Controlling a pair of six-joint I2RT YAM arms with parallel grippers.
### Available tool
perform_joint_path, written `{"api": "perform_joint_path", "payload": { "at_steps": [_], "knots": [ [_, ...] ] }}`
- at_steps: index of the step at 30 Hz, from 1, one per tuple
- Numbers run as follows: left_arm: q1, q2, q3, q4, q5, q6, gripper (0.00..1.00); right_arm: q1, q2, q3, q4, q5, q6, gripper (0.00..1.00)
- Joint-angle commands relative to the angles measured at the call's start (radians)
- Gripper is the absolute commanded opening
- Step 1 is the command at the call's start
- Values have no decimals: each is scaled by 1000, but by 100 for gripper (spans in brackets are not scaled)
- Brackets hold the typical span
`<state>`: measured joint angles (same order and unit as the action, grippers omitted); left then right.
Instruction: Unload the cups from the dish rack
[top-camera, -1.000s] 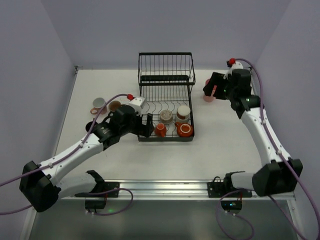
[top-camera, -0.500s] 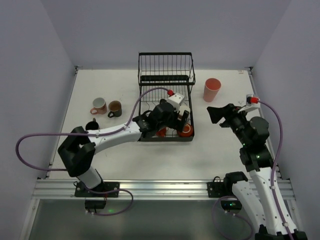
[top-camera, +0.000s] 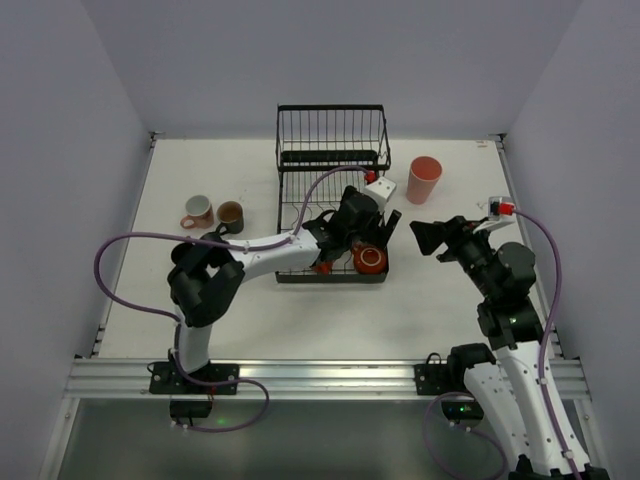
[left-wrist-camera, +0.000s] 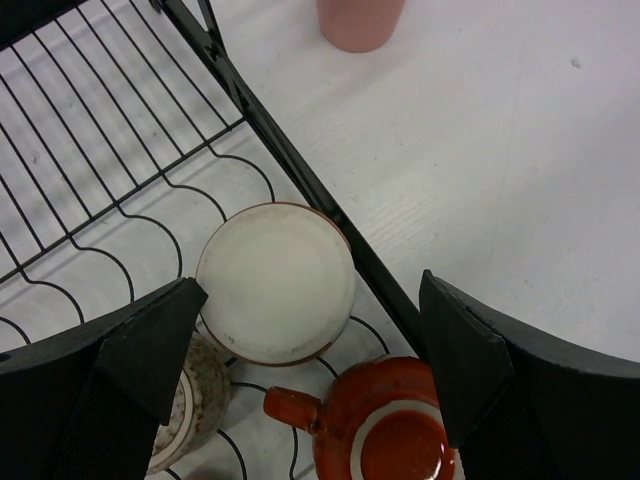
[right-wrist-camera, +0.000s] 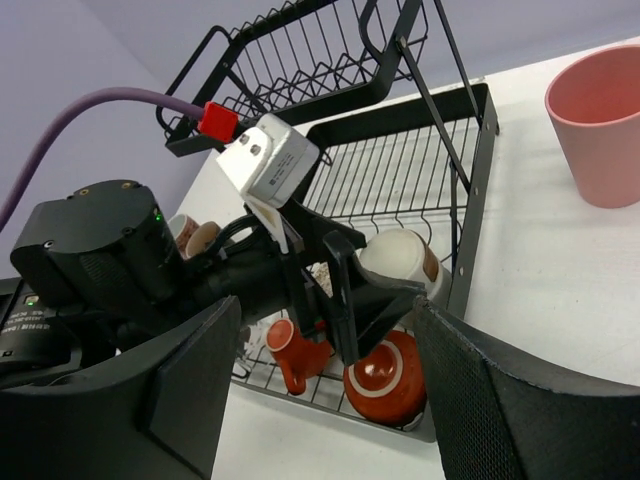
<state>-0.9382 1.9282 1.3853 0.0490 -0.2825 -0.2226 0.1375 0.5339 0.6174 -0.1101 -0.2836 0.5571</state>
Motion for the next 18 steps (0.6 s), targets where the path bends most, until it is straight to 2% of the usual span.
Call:
{"api": "perform_joint_path", "payload": {
  "at_steps": [1, 11, 18],
  "knots": [
    [1, 29, 58, 35, -95, 34, 98, 1, -9, -11, 47, -34, 12, 72],
    [2, 34, -9, 156, -185, 46, 100, -1, 32, -31, 70, -55, 9, 72],
    [22, 118, 55, 114, -159, 54, 100, -1, 52, -28, 79, -72, 7, 72]
  ]
}}
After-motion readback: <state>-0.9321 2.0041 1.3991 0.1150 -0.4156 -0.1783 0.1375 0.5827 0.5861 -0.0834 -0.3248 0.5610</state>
